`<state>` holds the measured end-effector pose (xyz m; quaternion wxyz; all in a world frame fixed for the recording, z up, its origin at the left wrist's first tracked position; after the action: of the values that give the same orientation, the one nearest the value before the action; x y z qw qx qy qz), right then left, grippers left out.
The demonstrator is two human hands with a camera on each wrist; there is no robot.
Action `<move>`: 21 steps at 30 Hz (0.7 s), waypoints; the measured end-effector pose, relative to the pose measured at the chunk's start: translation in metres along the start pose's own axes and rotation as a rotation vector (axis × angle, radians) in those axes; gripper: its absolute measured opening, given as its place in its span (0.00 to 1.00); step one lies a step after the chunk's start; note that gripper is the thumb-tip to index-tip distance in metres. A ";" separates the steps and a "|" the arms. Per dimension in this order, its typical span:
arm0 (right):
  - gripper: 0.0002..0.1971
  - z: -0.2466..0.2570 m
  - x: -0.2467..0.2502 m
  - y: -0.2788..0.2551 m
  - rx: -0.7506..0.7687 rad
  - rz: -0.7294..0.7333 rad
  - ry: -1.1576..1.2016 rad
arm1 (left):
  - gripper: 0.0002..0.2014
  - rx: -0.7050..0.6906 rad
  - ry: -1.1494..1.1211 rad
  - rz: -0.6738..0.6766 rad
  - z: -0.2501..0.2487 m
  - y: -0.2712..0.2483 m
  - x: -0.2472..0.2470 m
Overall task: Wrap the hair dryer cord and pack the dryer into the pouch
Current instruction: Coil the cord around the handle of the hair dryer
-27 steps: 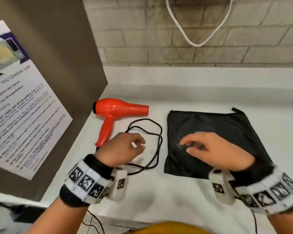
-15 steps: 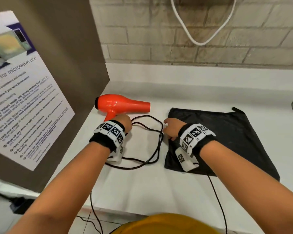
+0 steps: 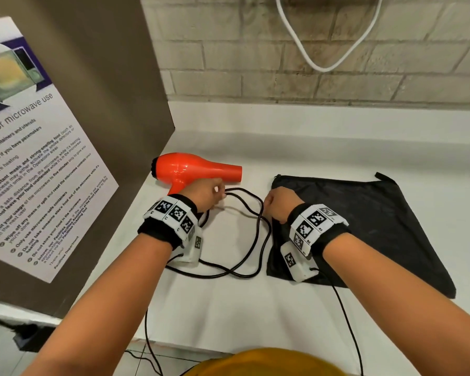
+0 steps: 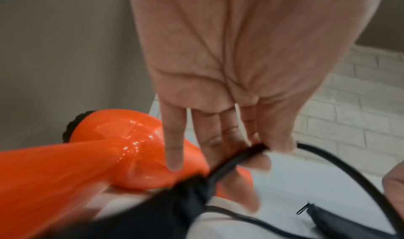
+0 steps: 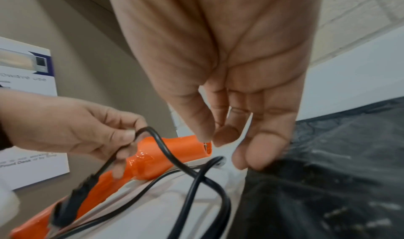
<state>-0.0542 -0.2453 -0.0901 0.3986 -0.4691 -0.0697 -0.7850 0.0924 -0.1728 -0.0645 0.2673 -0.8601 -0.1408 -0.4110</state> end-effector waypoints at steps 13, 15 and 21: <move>0.22 0.008 -0.006 0.011 0.020 -0.035 0.014 | 0.04 -0.140 -0.133 -0.119 -0.033 -0.010 0.008; 0.23 0.013 0.006 0.012 0.062 -0.141 0.109 | 0.04 -0.083 -0.057 -0.131 -0.026 -0.007 0.011; 0.21 0.063 0.015 -0.004 0.381 -0.161 0.392 | 0.21 -0.045 -0.254 -0.018 -0.033 -0.009 0.006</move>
<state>-0.0178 -0.2210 -0.0428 0.4217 -0.2180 -0.1745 -0.8627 0.0705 -0.1844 -0.0397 0.2243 -0.9097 -0.1719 -0.3042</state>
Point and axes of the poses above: each hand's wrist, its own y-axis towards the middle knuckle, its own x-axis out of the back of the hand, z = x × y, the point moved 10 cm from there along y, towards the middle knuckle, and after that the axes turned 12 degrees about x, right-handed, at the moved point
